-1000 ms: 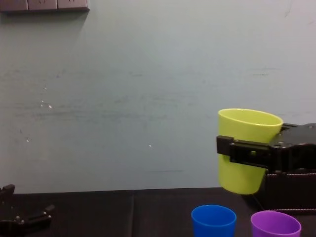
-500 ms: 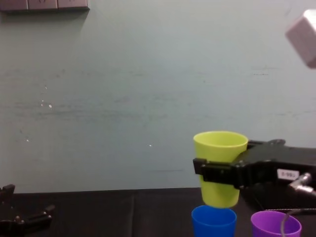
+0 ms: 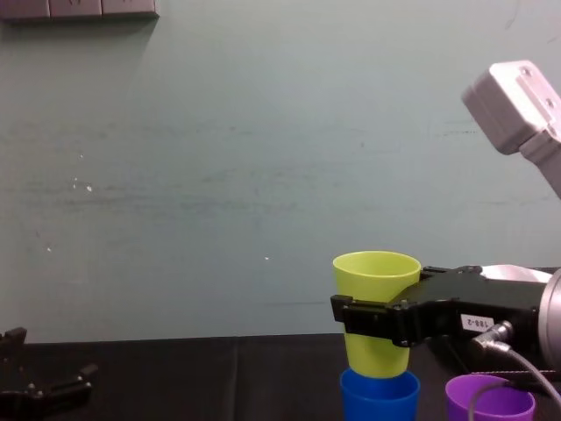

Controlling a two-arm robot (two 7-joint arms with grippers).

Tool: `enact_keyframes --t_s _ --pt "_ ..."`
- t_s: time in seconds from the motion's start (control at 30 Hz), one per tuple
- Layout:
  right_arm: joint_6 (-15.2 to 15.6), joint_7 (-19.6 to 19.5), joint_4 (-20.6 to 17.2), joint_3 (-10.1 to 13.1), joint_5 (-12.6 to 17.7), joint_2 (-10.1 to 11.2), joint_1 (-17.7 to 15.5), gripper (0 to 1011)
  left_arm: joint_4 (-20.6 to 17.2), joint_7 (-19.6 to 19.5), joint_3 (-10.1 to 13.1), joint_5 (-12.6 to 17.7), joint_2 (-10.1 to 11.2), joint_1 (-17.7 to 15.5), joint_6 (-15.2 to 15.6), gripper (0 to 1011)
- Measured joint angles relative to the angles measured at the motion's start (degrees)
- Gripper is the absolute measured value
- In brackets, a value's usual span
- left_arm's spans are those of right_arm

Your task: Stack the three plastic cups sequentially using one hand.

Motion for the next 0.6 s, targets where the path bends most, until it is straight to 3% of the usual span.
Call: enact_keyframes --t_s 0.6 --pt "-1.1 -0.1 3.5 0.2 -2.8 -2.3 1.3 739 0.0 0.0 0.0 0.0 0.0 0.0 0.0 1011"
